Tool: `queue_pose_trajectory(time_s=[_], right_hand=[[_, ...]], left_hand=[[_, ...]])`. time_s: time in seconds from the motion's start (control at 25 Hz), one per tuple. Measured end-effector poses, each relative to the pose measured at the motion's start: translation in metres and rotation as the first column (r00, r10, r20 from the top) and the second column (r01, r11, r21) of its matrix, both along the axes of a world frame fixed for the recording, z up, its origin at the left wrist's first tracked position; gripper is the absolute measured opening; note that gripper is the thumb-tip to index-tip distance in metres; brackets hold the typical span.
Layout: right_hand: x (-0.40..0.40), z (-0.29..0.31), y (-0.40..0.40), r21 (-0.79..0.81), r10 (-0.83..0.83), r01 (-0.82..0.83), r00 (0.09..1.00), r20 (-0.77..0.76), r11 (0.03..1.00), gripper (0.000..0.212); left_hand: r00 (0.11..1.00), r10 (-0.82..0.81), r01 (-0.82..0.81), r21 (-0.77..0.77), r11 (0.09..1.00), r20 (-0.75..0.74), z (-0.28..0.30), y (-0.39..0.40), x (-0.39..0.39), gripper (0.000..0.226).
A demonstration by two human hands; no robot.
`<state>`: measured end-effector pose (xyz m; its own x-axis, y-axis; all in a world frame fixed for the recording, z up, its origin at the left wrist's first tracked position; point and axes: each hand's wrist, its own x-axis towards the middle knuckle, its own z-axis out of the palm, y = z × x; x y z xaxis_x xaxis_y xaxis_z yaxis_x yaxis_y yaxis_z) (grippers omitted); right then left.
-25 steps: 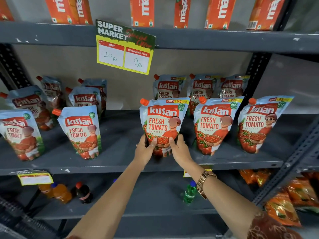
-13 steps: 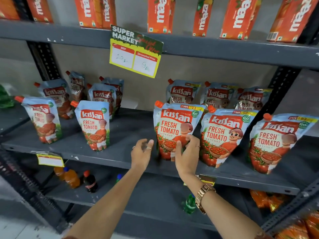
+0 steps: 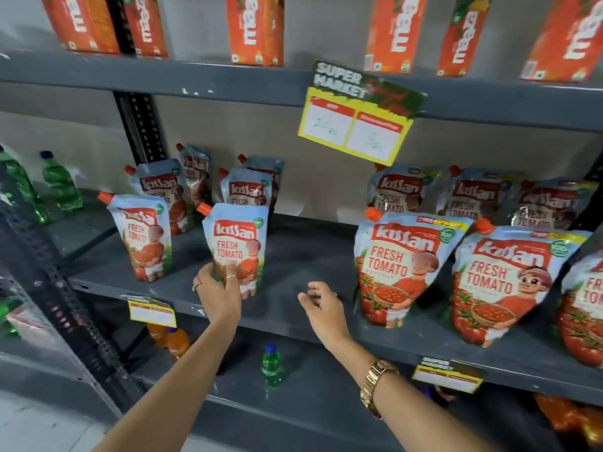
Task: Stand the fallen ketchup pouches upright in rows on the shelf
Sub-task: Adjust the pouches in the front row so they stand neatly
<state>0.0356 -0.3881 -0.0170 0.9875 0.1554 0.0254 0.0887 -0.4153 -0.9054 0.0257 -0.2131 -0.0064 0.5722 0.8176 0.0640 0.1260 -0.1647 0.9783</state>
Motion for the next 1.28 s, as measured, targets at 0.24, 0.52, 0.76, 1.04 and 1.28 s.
queue_pose_trajectory(time_s=[0.24,0.52,0.76,1.04,1.28], right_hand=[[0.017,0.003,0.085,0.023,0.020,-0.017,0.992,-0.128,1.000,0.050],[0.021,-0.002,0.145,0.032,-0.010,0.013,0.996,-0.092,0.999,0.026],[0.017,-0.005,0.167,0.056,-0.064,0.069,0.995,-0.074,0.996,0.025],[-0.006,-0.005,0.182,0.072,-0.358,0.358,0.854,0.379,0.931,0.015],[-0.003,-0.005,0.224,-0.050,-0.017,0.034,0.955,0.297,0.998,0.014]], left_hand=[[0.891,-0.453,0.453,0.006,0.891,0.028,-0.018,0.060,0.010,0.063],[0.841,-0.541,0.537,0.091,0.839,0.019,-0.012,0.103,0.017,0.038],[0.800,-0.600,0.598,0.083,0.797,-0.002,-0.011,0.129,0.017,0.033],[0.854,-0.520,0.512,0.179,0.840,0.003,-0.006,0.145,0.011,0.034],[0.974,-0.225,0.209,0.268,0.941,0.029,0.000,0.190,-0.004,0.026]])
